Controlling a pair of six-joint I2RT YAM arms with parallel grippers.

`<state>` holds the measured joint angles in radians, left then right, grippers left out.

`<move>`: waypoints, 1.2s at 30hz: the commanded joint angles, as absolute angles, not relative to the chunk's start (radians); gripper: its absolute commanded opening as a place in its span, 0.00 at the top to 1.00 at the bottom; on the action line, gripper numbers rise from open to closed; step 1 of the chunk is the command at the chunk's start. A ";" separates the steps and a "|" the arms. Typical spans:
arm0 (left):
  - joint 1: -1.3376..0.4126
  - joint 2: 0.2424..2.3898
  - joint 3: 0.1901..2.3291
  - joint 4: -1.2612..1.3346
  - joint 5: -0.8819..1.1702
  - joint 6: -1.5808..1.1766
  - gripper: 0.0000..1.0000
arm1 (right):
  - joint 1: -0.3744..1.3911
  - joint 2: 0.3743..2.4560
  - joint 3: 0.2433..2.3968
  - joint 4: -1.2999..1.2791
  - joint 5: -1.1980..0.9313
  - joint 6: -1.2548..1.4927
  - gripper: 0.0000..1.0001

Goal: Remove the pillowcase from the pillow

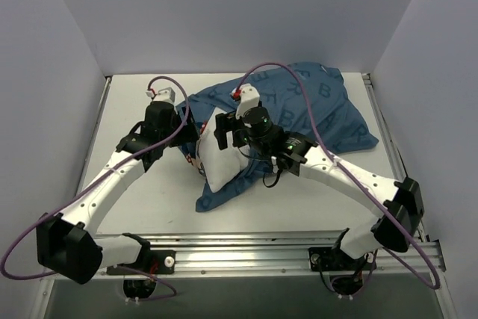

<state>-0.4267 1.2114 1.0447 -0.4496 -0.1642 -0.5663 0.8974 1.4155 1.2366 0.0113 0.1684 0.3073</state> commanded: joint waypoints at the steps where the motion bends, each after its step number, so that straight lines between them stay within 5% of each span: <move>1: -0.402 1.331 1.141 -0.377 -0.033 -0.468 0.15 | 0.899 1.531 1.316 0.034 0.255 0.174 0.18; 9: -0.388 1.459 1.207 -0.338 0.057 -0.446 0.17 | 0.824 1.716 1.255 0.078 0.241 0.192 0.13; 11: -0.388 1.465 1.207 -0.334 0.070 -0.443 0.17 | 0.786 1.706 1.168 0.106 0.238 0.233 0.25; 16: -0.397 1.468 1.190 -0.302 0.095 -0.423 0.17 | 0.727 1.657 1.029 0.182 0.158 0.295 0.79; 19: -0.425 1.479 1.200 -0.284 0.091 -0.400 0.17 | 0.727 1.657 1.012 0.189 0.141 0.308 0.99; 36: -0.543 1.654 1.347 -0.195 -0.228 -0.296 0.22 | 0.736 1.617 0.953 0.227 0.075 0.354 1.00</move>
<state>-0.5362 1.6230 1.2934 -0.2466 -0.1234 -0.3248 0.7326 1.6207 0.9981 0.3462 0.1051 0.3294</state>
